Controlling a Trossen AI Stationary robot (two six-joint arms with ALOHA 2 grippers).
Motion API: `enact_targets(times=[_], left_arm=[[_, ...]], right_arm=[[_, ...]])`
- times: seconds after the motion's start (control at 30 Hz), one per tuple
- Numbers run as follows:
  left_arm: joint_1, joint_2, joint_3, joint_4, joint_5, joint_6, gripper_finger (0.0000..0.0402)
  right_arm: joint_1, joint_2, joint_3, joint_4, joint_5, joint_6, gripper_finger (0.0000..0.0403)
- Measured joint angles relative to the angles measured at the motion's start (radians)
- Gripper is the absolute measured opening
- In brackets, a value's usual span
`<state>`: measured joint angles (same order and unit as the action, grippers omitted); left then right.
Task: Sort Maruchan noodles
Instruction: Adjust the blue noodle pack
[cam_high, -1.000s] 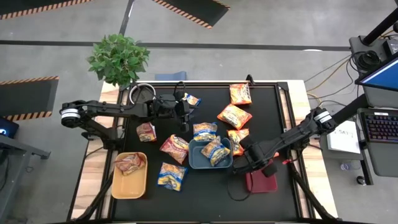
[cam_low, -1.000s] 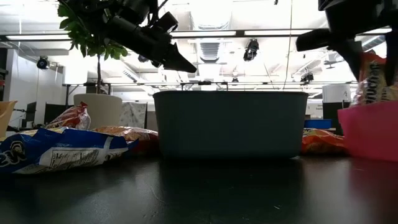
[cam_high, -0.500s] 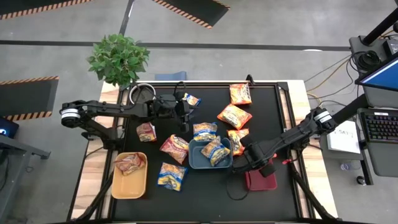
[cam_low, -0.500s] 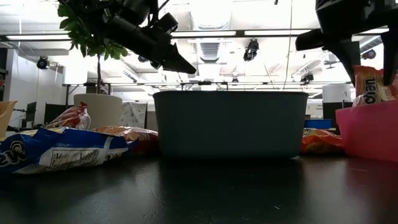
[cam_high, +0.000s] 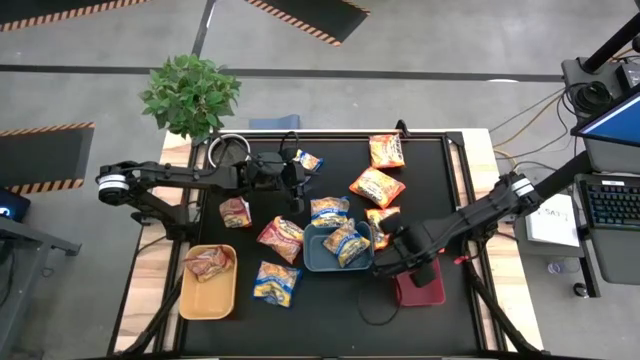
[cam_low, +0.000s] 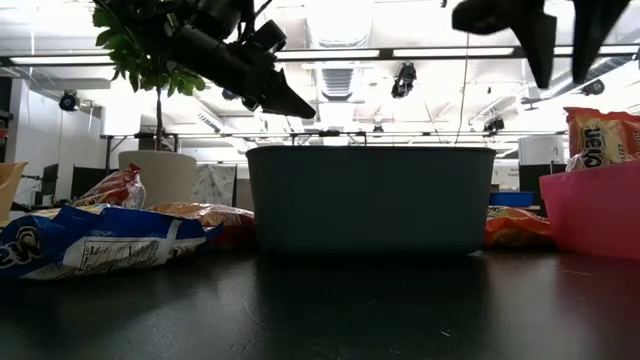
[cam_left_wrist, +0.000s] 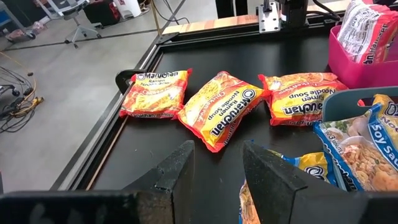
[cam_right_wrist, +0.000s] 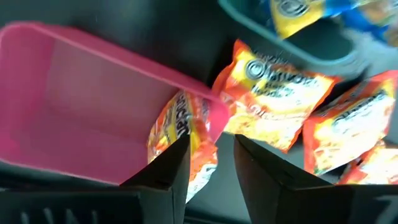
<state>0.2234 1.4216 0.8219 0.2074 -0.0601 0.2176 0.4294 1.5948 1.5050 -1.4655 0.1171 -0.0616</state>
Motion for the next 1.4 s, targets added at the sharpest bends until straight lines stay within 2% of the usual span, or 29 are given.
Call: enact_targets(times=[0.33,0.47,0.67,0.77,0.93,1.07,1.4], left_arm=[[-0.008,0.0,0.0,-0.004,0.0,-0.01,0.012],[-0.011,0.0,0.0,-0.005,0.0,-0.01,0.012],[-0.014,0.0,0.0,-0.009,0.0,-0.01,0.012],[-0.019,0.0,0.0,-0.018,0.0,-0.01,0.012],[-0.029,0.0,0.0,-0.038,0.0,-0.01,0.012],[-0.031,0.0,0.0,-0.048,0.0,-0.01,0.012],[-0.031,0.0,0.0,-0.054,0.0,-0.001,0.012]], right_arm=[[-0.002,-0.003,0.068,0.003,0.144,-0.003,0.0082],[-0.029,-0.004,0.065,0.06,0.214,0.019,0.0066],[-0.125,-0.005,0.026,0.212,0.211,0.033,0.0045],[-0.18,-0.005,0.0,0.289,0.165,0.002,0.0038],[-0.257,-0.018,-0.086,0.441,0.07,-0.093,0.0025],[-0.295,-0.058,-0.174,0.537,0.058,-0.127,0.0013],[-0.319,-0.31,-0.512,0.983,0.057,-0.107,0.0009]])
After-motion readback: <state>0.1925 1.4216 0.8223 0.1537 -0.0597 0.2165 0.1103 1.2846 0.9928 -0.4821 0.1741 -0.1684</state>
